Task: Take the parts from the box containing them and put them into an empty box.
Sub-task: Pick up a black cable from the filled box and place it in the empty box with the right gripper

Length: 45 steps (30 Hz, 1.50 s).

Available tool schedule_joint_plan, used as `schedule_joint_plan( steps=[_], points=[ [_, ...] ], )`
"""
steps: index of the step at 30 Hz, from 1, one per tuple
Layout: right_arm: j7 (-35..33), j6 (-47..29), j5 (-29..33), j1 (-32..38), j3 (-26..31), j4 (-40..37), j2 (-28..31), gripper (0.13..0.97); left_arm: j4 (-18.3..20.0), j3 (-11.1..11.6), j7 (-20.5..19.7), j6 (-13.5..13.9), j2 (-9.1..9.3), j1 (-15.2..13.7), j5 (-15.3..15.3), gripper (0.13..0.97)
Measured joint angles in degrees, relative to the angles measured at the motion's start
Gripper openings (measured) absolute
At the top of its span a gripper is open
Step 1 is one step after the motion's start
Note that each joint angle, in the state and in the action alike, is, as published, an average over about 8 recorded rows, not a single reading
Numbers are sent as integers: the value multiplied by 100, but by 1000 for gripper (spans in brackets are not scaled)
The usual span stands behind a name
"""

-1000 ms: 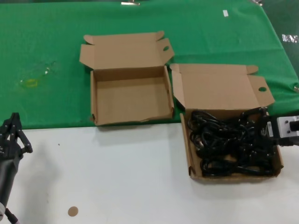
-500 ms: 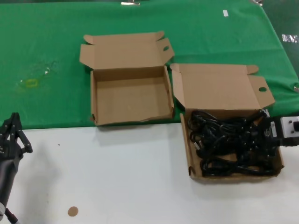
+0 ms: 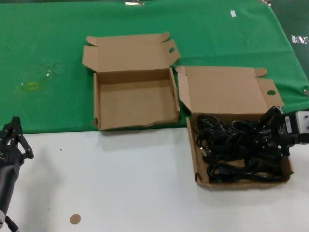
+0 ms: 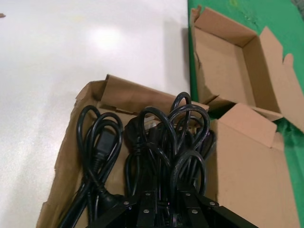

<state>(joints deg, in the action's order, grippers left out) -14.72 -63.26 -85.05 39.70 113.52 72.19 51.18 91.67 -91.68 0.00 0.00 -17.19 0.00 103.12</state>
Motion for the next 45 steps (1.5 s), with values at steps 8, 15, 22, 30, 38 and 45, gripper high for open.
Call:
schedule_joint_plan(
  steps=[8,15,22,30,38,45],
  points=[
    [202,-107,15,231,-25,101,-8,204,0,0,0,0,0,0,0,152],
    [347,-99,82,583,-7,63,-204,204,0,0,0,0,0,0,0,152],
    [441,-2,223,904,95,0,-528,204,0,0,0,0,0,0,0,152],
    [614,256,477,1270,307,-70,-1146,203,0,0,0,0,0,0,0,152],
    [759,542,755,1622,568,-293,-1851,203,0,0,-1,0,0,0,0,152],
    [798,770,940,1839,764,-630,-2388,203,0,0,-3,0,0,0,0,152]
  ],
)
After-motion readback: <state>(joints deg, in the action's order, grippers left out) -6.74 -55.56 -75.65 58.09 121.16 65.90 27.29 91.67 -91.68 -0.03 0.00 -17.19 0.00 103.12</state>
